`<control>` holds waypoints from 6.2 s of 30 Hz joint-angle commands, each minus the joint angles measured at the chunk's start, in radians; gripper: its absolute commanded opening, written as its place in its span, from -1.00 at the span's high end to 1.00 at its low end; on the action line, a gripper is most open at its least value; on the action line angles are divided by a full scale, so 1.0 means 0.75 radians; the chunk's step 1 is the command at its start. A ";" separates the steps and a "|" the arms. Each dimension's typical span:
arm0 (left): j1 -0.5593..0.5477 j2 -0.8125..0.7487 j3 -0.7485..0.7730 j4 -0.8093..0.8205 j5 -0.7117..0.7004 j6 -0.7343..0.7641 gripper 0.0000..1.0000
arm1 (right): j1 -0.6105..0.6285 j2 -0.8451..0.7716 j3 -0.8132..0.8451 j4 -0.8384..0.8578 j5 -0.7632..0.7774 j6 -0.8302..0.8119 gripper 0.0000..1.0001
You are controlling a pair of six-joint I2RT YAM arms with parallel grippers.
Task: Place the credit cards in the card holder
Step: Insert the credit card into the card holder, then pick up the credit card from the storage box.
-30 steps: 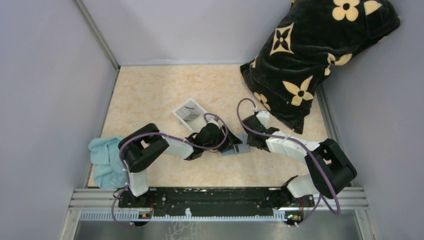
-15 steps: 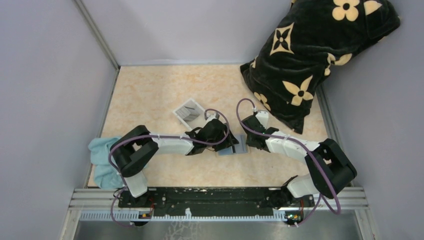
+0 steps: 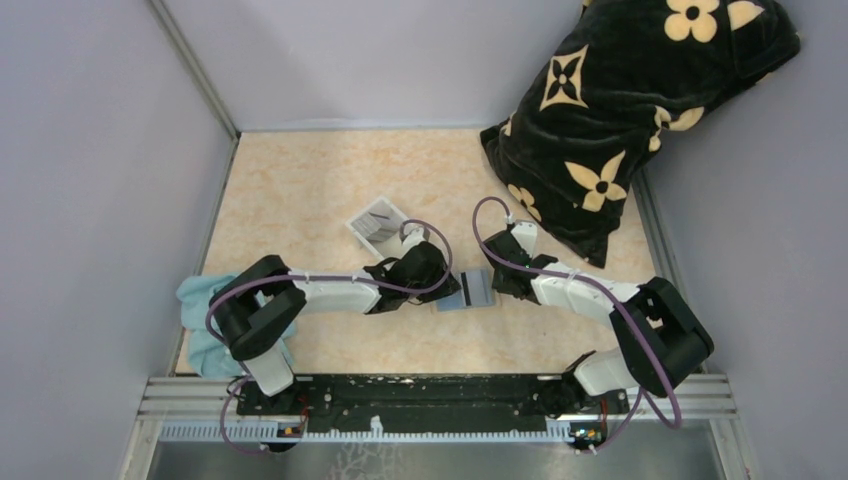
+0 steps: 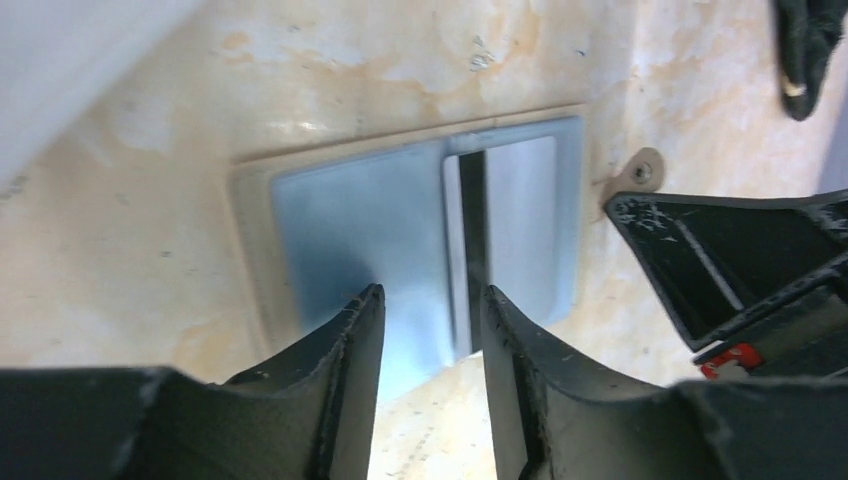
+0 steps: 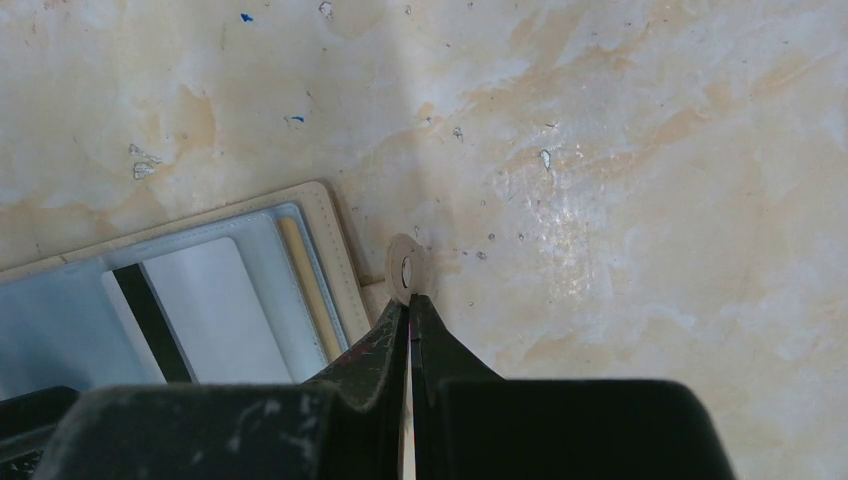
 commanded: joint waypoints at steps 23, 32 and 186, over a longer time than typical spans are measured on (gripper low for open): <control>-0.092 0.125 0.098 0.022 -0.036 0.525 1.00 | 0.013 0.001 0.004 0.022 -0.008 0.006 1.00; -0.112 0.167 0.128 0.033 -0.035 0.531 1.00 | 0.012 0.010 0.000 0.032 -0.017 0.006 1.00; 0.575 -0.609 -0.405 -0.178 -0.240 0.017 -0.80 | 0.240 0.966 1.743 -0.349 -0.589 -0.619 1.00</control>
